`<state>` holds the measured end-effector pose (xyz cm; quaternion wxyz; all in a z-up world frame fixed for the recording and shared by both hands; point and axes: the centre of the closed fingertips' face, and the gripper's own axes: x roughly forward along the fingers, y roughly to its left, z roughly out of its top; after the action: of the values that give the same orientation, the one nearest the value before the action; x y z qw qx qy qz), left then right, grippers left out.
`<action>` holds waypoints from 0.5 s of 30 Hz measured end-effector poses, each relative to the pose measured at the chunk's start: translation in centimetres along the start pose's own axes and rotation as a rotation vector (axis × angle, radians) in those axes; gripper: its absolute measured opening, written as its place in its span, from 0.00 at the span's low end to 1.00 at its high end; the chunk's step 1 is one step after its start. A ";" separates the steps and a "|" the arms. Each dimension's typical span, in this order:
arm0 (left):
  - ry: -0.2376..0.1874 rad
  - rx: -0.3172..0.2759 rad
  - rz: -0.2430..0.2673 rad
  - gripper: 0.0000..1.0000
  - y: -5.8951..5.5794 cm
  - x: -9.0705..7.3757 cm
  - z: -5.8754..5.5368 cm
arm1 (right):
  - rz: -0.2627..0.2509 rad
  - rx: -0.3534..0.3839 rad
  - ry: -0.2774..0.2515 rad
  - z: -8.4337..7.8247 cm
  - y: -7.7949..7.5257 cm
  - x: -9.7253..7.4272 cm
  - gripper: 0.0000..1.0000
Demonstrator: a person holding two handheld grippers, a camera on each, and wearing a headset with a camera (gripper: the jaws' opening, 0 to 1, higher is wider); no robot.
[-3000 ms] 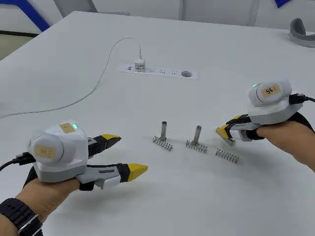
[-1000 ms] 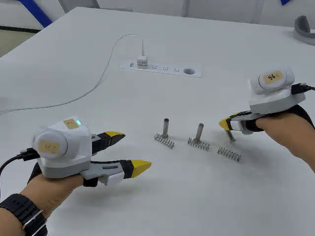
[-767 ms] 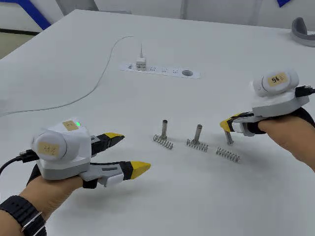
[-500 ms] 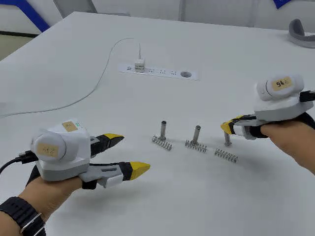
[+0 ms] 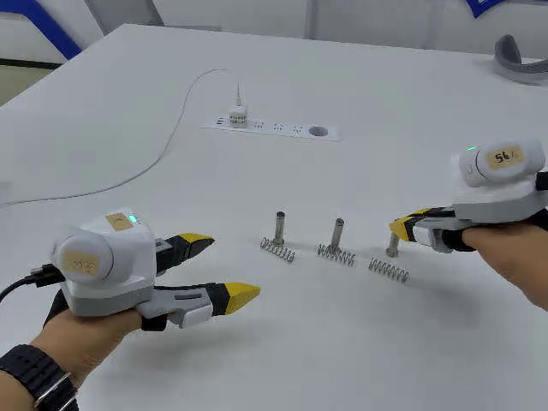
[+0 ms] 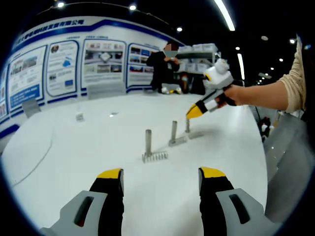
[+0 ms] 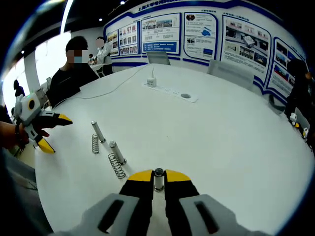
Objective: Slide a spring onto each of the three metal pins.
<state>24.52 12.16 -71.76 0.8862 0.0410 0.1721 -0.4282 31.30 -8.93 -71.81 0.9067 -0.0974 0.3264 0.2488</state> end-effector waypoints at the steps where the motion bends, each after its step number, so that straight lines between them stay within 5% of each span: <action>1: 0.000 0.001 0.000 0.63 0.0 0.0 0.0 | 0.000 0.002 0.000 0.0 0.0 0.0 0.09; 15: 0.002 0.001 -0.002 0.63 0.1 0.0 -0.1 | 0.001 -0.018 -0.011 0.1 0.4 -0.4 0.11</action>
<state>24.56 12.29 -71.88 0.8857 0.0416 0.1726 -0.4291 30.87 -8.68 -71.53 0.9076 -0.1038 0.3190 0.2525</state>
